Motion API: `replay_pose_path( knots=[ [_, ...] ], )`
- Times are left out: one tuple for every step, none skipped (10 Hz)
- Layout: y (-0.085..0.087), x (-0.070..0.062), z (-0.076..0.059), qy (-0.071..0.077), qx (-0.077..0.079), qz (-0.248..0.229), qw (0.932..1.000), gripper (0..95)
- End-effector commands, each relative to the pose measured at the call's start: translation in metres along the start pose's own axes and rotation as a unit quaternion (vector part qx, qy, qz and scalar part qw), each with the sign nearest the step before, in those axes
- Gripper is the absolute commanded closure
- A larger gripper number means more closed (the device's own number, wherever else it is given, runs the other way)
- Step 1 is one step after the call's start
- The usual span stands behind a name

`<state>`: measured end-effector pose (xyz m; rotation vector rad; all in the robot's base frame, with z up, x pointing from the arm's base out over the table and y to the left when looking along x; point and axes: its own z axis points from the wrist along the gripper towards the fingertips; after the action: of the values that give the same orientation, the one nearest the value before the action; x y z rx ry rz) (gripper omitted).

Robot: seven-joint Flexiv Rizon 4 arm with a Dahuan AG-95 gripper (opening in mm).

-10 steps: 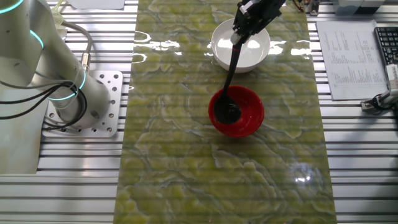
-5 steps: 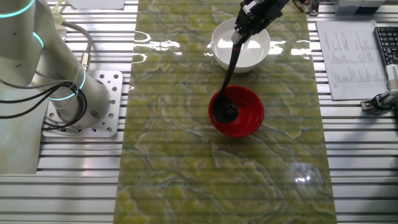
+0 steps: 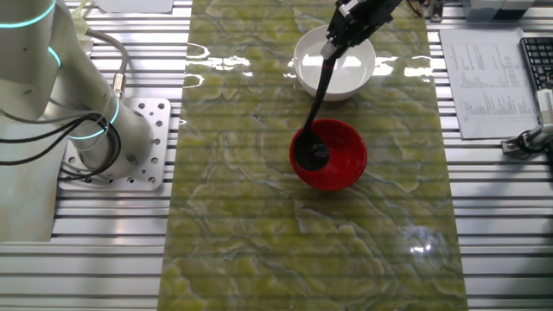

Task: Scoop water with a large spoon from one bowl to another

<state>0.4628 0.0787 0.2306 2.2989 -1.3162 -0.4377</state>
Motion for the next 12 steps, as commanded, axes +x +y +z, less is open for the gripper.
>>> replay_pose_path(
  knots=[
    [-0.0004, 0.0001, -0.0015, -0.001, -0.011, 0.003, 0.9999, 95.0],
    [-0.0002, 0.0, -0.0017, 0.001, -0.018, 0.004, 0.9998, 95.0],
    [-0.0002, 0.0, -0.0017, 0.003, -0.023, 0.007, 0.9997, 95.0],
    [-0.0002, 0.0, -0.0017, 0.003, -0.025, 0.007, 0.9996, 95.0],
    [-0.0003, 0.0, -0.0019, 0.002, -0.025, 0.006, 0.9997, 95.0],
    [-0.0006, 0.0, -0.0024, 0.002, -0.026, 0.006, 0.9997, 95.0],
    [-0.0009, 0.0, -0.003, 0.002, -0.026, 0.007, 0.9996, 95.0],
    [-0.0023, 0.0, -0.0051, 0.003, -0.032, 0.008, 0.9995, 95.0],
    [-0.0032, 0.0001, -0.0064, 0.003, -0.033, 0.009, 0.9994, 95.0],
    [-0.0038, 0.0001, -0.0071, 0.003, -0.036, 0.01, 0.9993, 95.0],
    [-0.0041, 0.0001, -0.0073, 0.003, -0.039, 0.011, 0.9992, 95.0],
    [-0.0043, 0.0002, -0.0072, 0.003, -0.039, 0.009, 0.9992, 95.0]
  ],
)
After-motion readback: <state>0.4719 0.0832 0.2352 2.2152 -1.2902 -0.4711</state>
